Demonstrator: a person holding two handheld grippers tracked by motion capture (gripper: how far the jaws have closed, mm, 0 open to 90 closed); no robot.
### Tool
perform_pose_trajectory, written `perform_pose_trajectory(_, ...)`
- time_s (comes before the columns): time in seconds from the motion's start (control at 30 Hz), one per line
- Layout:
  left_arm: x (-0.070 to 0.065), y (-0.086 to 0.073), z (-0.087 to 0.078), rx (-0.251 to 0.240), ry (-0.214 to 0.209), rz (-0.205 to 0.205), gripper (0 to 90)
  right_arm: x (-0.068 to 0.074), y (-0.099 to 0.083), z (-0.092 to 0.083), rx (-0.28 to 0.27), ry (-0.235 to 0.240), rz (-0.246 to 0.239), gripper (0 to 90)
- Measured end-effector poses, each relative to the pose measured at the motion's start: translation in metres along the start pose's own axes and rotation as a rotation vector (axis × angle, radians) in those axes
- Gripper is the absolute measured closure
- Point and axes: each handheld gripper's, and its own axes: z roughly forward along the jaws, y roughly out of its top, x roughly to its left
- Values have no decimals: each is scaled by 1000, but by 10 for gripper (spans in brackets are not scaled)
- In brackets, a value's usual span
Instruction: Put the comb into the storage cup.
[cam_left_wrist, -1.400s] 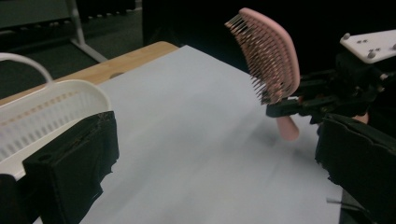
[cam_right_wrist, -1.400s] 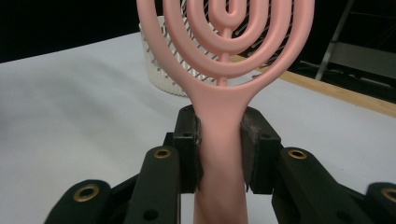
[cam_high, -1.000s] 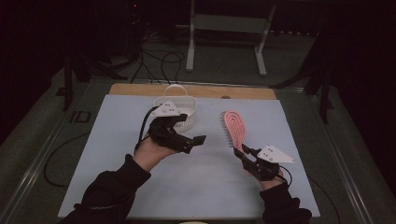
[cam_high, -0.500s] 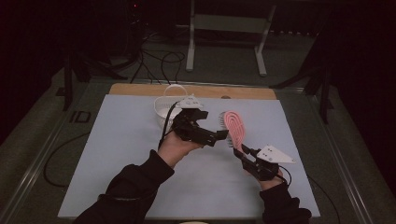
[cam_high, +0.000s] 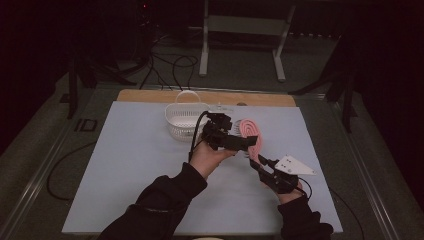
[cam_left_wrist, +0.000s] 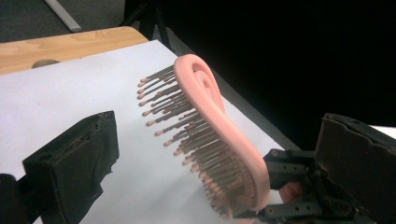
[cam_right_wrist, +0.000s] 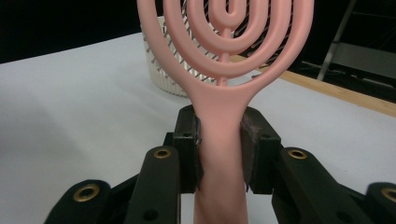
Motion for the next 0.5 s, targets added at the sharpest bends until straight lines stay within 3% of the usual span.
perform_pose_trajectory(0.2,2,-3,12,6,-13,-42,52,-1,0,0,-2,0,2,706)
perform_pose_trajectory(0.5,4,-8,23,9,-40,-98,252,0,-1,1,2,-2,1,706)
